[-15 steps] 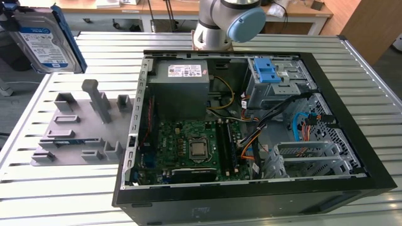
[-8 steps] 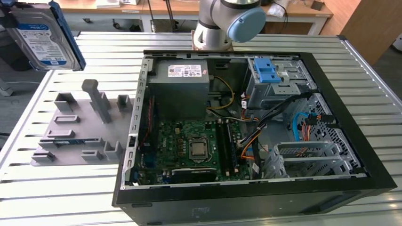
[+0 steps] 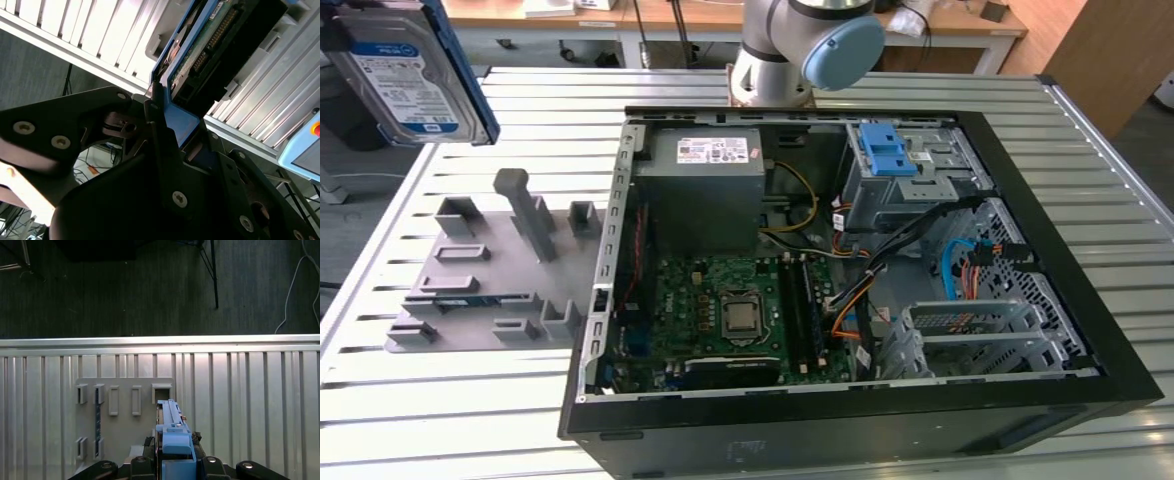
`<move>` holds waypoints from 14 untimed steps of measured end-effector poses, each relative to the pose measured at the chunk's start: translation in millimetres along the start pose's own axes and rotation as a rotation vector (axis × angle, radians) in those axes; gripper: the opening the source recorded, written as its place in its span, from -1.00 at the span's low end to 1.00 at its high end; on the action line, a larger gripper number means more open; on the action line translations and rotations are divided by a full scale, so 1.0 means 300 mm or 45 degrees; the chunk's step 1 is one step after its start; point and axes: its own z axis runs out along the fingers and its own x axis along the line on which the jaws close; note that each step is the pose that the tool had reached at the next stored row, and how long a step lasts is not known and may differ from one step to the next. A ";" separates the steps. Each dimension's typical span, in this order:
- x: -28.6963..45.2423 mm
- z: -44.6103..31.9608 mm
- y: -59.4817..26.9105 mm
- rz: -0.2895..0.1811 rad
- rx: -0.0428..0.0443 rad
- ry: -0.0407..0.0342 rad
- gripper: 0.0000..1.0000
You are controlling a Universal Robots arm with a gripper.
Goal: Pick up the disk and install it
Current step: 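Pick up the disk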
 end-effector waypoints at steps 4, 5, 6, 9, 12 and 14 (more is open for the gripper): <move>0.000 -0.011 0.000 0.000 0.000 0.0000 -0.27; 0.000 -0.014 0.000 0.000 0.000 0.0000 -0.27; -0.001 -0.017 0.000 0.000 0.000 0.0000 -0.27; -0.001 -0.024 0.000 0.000 0.000 0.0000 -0.27; -0.001 -0.033 0.000 0.000 0.000 0.0001 -0.27; -0.001 -0.039 0.000 0.000 0.000 0.0001 -0.27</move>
